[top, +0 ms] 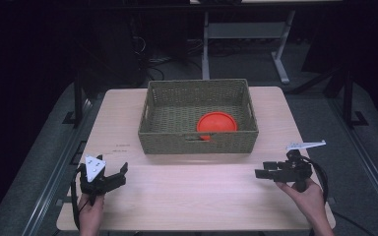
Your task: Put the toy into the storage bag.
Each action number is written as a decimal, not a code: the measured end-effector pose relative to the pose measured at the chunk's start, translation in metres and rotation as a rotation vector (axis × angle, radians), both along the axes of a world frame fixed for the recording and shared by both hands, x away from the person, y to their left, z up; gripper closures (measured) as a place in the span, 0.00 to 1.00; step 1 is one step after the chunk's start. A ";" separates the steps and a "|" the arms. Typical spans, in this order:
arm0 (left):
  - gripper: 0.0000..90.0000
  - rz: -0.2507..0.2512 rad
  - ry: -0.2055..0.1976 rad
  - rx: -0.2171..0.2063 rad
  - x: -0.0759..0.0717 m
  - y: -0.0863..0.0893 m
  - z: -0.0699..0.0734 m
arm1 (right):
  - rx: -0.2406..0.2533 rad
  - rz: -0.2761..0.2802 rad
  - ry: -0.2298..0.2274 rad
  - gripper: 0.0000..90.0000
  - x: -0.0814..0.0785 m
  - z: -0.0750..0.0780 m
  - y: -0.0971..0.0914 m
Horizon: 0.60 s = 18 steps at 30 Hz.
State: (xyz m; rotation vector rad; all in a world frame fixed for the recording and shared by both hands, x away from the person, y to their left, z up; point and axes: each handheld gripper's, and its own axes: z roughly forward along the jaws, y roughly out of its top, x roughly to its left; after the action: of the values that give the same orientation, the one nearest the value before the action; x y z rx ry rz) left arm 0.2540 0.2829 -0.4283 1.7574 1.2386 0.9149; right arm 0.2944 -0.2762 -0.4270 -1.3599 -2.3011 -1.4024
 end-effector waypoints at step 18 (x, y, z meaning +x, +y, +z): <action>0.14 0.001 0.001 0.000 0.000 -0.001 0.000 | 0.044 -0.036 0.001 0.30 -0.014 -0.012 -0.021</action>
State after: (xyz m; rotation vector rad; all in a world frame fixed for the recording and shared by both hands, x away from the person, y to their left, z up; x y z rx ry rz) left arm 0.2543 0.2823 -0.4286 1.7576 1.2400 0.9141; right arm 0.2804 -0.2967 -0.4391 -1.3963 -2.2420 -1.4532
